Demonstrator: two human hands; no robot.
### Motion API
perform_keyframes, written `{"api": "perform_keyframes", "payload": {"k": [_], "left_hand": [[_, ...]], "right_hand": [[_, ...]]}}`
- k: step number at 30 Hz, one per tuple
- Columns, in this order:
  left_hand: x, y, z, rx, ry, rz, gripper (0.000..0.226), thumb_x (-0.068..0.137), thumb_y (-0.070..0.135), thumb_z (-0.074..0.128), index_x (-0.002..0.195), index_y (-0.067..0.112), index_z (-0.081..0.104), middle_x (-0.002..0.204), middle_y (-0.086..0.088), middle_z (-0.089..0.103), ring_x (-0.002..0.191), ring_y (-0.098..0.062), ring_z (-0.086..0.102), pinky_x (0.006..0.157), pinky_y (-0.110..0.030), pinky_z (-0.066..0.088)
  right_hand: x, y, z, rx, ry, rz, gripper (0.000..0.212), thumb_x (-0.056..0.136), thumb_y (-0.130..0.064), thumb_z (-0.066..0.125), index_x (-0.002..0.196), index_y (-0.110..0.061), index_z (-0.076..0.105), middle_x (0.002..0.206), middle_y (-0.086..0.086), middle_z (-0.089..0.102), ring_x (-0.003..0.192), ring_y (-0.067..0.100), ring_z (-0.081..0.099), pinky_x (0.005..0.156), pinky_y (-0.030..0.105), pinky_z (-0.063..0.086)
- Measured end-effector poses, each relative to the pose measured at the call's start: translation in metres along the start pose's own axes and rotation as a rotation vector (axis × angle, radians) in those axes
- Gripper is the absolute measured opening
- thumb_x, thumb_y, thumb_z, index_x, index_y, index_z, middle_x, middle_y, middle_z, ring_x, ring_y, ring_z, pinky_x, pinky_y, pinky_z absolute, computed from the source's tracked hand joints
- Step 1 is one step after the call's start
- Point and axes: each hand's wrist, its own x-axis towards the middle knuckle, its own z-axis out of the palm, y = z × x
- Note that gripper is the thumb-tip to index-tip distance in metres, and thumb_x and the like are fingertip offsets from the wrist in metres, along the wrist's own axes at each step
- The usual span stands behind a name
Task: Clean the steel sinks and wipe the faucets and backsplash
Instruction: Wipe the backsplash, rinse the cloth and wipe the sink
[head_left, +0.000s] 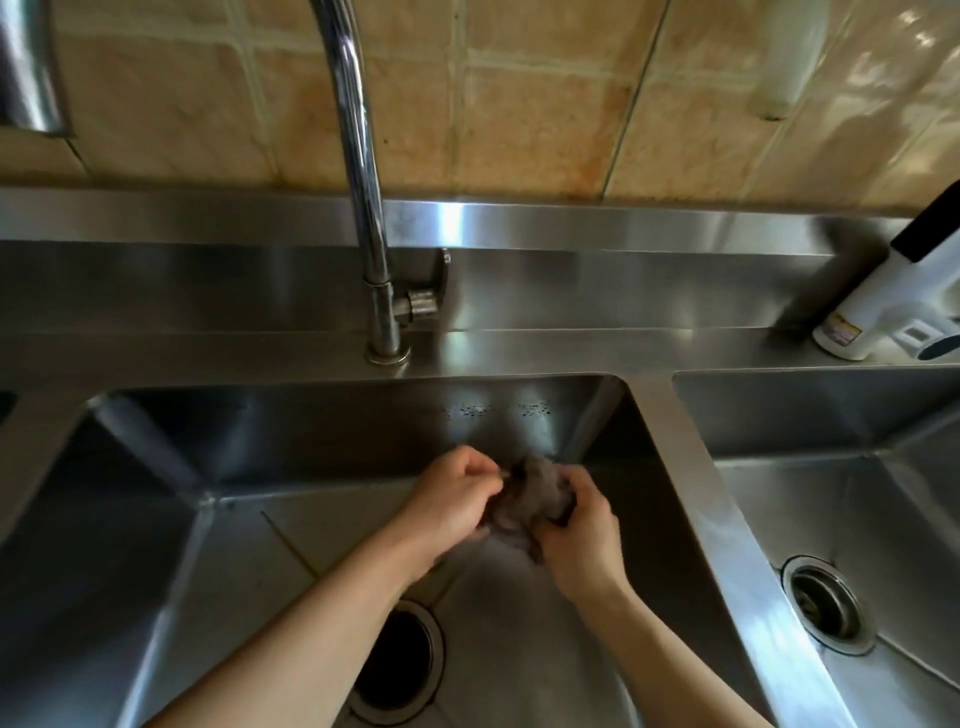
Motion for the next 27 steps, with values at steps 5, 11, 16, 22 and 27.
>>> {"api": "perform_keyframes", "payload": {"k": [5,11,16,22,27], "left_hand": [[0.003,0.001,-0.071,0.589,0.401,0.383,0.039,0.086,0.009,0.059,0.123,0.019,0.049,0.127,0.002,0.049,0.123,-0.016,0.038,0.097,-0.026,0.033],[0.029,-0.027,-0.119,1.049,0.495,0.465,0.071,0.067,0.001,0.068,0.134,0.01,0.049,0.137,-0.007,0.047,0.118,-0.03,0.043,0.097,-0.041,0.039],[0.041,-0.036,-0.133,1.02,0.539,0.603,0.071,0.053,-0.013,0.063,0.121,0.01,0.063,0.121,-0.004,0.061,0.097,-0.028,0.053,0.082,-0.038,0.046],[0.041,-0.042,-0.144,1.034,0.497,0.685,0.067,0.06,-0.011,0.055,0.124,0.008,0.062,0.122,-0.007,0.062,0.095,-0.03,0.056,0.079,-0.039,0.048],[0.041,-0.047,-0.144,1.001,0.485,0.676,0.077,0.052,-0.012,0.063,0.126,0.011,0.059,0.124,-0.003,0.06,0.096,-0.025,0.051,0.081,-0.037,0.044]], "right_hand": [[0.038,-0.021,0.01,0.19,0.381,0.103,0.046,0.083,0.001,0.063,0.118,-0.013,0.038,0.108,0.009,0.054,0.1,0.025,0.055,0.087,0.031,0.049],[0.089,-0.043,0.038,0.379,0.59,0.206,0.041,0.087,-0.001,0.058,0.119,-0.017,0.038,0.133,0.016,0.032,0.112,0.027,0.046,0.106,0.043,0.039],[0.066,-0.063,0.11,0.255,0.418,0.04,0.035,0.087,0.003,0.055,0.117,-0.008,0.041,0.126,0.014,0.034,0.104,0.017,0.039,0.091,0.005,0.031],[0.038,-0.09,0.192,0.287,0.188,-0.038,0.031,0.088,0.003,0.05,0.104,-0.017,0.032,0.126,0.005,0.029,0.102,0.009,0.038,0.084,0.011,0.037],[0.058,-0.06,0.148,0.237,0.304,-0.083,0.026,0.084,0.008,0.051,0.097,-0.01,0.038,0.113,0.008,0.036,0.088,0.008,0.04,0.087,0.014,0.039]]}}
